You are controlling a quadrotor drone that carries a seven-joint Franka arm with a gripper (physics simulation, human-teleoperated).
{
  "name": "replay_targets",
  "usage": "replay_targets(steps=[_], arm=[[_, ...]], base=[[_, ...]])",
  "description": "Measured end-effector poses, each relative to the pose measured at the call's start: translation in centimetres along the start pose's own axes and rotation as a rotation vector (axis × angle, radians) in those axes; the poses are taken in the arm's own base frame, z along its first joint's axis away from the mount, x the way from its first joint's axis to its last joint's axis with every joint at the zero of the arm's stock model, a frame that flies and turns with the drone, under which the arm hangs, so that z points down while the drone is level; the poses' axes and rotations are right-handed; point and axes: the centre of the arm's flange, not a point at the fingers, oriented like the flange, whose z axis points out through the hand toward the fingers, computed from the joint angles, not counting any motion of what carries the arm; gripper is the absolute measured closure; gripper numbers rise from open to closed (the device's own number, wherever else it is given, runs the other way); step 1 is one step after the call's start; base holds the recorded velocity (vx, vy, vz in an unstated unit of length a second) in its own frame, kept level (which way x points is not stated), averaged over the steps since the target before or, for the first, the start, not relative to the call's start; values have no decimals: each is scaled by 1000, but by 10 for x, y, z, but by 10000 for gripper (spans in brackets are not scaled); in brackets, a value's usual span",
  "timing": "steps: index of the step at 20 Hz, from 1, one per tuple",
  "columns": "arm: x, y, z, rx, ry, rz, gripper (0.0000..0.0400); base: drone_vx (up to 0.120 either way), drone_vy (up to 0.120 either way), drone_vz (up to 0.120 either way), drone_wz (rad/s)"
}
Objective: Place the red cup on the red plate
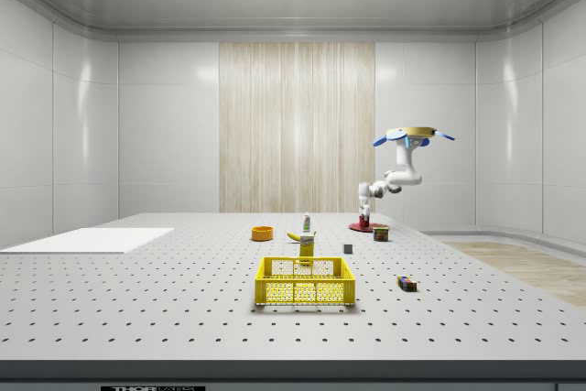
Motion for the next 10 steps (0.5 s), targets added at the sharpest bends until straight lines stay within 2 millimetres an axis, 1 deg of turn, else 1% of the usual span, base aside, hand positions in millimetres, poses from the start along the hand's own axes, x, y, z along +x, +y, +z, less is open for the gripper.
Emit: replay_targets(steps=[5, 10], arm=[[0, 0, -15, 0, 0, 0, 6], [0, 0, -21, 0, 0, 0, 2]], base=[[0, 0, 0, 0], [0, 0, 0, 0]])
